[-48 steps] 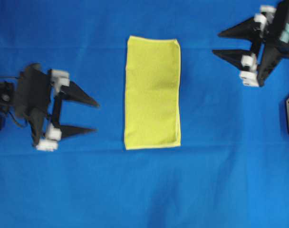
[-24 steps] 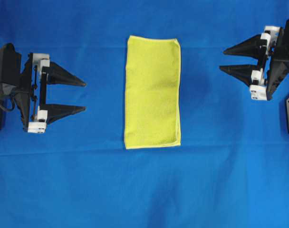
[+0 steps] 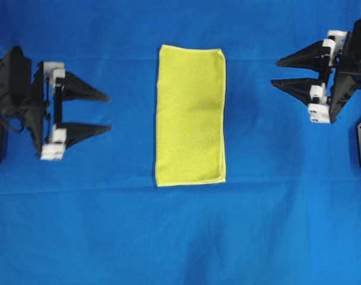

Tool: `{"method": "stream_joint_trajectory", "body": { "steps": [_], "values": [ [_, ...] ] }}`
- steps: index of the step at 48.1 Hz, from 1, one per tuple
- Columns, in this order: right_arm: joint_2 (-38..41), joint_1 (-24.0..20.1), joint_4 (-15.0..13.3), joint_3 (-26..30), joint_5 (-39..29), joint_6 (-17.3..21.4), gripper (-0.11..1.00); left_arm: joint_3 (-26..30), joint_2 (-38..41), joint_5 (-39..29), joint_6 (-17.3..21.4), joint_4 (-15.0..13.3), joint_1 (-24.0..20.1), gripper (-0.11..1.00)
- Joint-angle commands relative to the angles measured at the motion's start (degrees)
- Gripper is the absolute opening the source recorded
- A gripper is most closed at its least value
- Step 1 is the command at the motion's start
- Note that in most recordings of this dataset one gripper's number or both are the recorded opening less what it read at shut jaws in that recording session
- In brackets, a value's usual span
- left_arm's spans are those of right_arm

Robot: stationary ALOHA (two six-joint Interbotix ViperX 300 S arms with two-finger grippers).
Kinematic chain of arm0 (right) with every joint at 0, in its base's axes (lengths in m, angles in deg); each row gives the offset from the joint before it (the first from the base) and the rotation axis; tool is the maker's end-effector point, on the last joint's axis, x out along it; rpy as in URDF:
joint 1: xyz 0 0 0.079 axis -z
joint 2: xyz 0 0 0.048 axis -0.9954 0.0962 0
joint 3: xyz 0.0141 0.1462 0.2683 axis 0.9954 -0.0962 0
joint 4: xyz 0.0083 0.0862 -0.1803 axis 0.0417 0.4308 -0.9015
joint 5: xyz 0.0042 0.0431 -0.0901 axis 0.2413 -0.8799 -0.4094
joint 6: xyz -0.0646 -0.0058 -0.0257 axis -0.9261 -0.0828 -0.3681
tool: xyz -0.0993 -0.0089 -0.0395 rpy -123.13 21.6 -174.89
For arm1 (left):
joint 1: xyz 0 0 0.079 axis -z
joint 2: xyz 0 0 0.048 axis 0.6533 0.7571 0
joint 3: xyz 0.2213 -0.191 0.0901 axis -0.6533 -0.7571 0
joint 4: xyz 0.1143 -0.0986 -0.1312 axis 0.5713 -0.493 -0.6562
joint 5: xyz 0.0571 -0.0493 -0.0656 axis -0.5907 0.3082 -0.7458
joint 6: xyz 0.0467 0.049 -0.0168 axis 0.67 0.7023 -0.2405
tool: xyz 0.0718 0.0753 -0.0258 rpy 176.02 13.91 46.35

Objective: Fold the yellow towel.
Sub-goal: 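Reach both grippers to the strip's far corners and pinch them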

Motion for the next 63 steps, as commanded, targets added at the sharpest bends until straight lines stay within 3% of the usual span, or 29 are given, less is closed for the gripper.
{"method": "stream_joint_trajectory", "body": {
  "steps": [1, 16, 29, 48, 63],
  "values": [
    [2.37, 0.88, 0.26, 4.22, -2.46, 0.00, 0.58, 2.81, 2.81, 0.09, -0.09, -0.18, -2.99, 0.68],
    [22.41, 5.45, -1.32, 19.07, -15.12, -0.79, 0.58, 16.52, 19.51, -8.61, 0.70, 0.18, -12.04, 0.68],
    [37.44, 6.50, -4.57, 28.21, -19.07, -0.79, 0.58, 22.85, 32.61, -8.26, 0.79, 0.26, -18.19, 0.68],
    [45.88, 7.65, -4.66, 30.23, -13.36, -0.79, 0.57, 27.69, 44.12, -3.60, 0.79, 0.26, -21.18, 0.68],
    [49.13, 8.70, -4.66, 31.03, -13.10, -0.79, 0.56, 27.77, 45.88, -3.69, 0.70, 0.26, -21.53, 0.64]
  ]
}}
